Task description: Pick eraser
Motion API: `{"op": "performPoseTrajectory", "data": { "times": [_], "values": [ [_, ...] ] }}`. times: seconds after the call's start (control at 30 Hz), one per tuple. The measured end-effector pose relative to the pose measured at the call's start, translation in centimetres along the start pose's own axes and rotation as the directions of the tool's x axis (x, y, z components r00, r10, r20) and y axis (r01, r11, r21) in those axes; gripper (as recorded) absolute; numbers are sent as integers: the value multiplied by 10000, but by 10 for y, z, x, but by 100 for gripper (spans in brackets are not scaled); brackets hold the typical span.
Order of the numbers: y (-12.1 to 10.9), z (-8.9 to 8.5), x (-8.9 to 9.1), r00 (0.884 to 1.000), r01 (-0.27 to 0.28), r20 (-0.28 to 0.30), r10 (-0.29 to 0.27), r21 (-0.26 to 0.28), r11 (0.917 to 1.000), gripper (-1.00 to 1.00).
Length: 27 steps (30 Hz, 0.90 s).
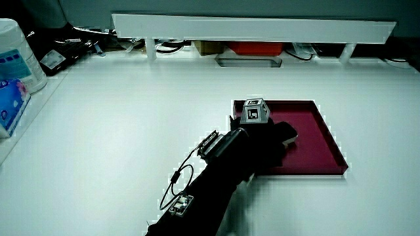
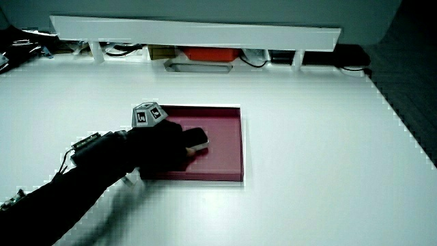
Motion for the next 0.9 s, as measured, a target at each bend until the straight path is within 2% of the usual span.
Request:
{"op": "performPoseTrajectory", "data": {
  "times": [0.17,0.43,0.53,0.63,0.83,0.9],
  "values": [
    [-3,2,0,9999,0,101,0,29,10000,0],
    [-5,3,-1,9997,-129,186,126,158,9998,33],
    [-4,2,-1,9997,-247,71,247,-44,9997,46],
    [-4,0,-3,9991,-272,308,276,-152,9995,58],
    [-11,8,-8,9974,-22,716,23,-13,10000,83],
    [-17,15,-9,9961,304,828,-311,101,9995,92]
  ]
}}
